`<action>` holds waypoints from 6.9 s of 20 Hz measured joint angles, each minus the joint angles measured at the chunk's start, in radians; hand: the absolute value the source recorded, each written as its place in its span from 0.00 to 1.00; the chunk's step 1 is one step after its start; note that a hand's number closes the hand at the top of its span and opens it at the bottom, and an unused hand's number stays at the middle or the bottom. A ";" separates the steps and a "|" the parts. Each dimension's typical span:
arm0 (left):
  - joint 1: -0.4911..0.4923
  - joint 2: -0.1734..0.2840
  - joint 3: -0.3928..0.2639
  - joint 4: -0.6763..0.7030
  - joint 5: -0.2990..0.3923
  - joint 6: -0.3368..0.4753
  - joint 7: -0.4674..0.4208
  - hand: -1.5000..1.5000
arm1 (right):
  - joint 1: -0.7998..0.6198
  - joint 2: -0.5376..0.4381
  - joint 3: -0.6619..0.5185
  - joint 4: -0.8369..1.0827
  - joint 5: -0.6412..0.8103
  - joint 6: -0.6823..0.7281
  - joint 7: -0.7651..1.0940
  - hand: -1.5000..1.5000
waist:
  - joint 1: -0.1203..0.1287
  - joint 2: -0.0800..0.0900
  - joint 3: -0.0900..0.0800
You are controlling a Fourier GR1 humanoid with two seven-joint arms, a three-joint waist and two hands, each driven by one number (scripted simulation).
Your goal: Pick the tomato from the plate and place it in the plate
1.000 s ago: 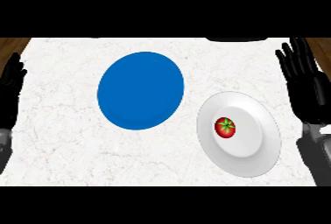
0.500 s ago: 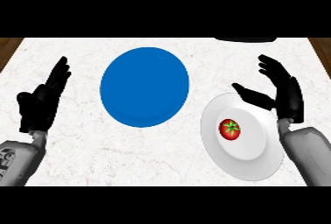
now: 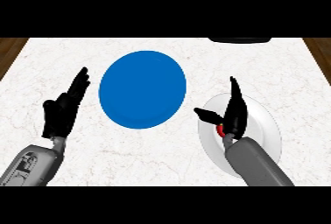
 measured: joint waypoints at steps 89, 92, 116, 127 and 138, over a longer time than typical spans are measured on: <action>0.005 -0.130 0.150 -0.013 -0.153 -0.121 0.038 0.50 | -0.001 -0.192 -0.059 -0.674 0.503 0.795 0.122 1.00 | -0.005 -0.001 0.006; -0.005 -0.136 0.157 0.012 -0.159 -0.132 0.023 0.50 | -0.082 -0.121 -0.061 -0.640 0.484 0.827 0.119 1.00 | 0.000 0.001 0.005; -0.074 -0.190 0.154 0.040 -0.200 -0.176 0.034 0.50 | -0.599 0.185 0.085 0.345 0.240 0.571 0.081 0.00 | 0.071 0.019 0.005; -0.117 -0.203 0.153 0.070 -0.209 -0.191 0.024 0.50 | -0.595 0.186 0.114 0.444 -0.069 0.392 -0.086 0.00 | 0.103 0.030 0.007; -0.042 -0.187 0.187 0.025 -0.206 -0.179 0.031 0.50 | -0.527 0.181 -0.036 0.376 -0.276 0.133 -0.301 0.00 | 0.038 0.010 0.007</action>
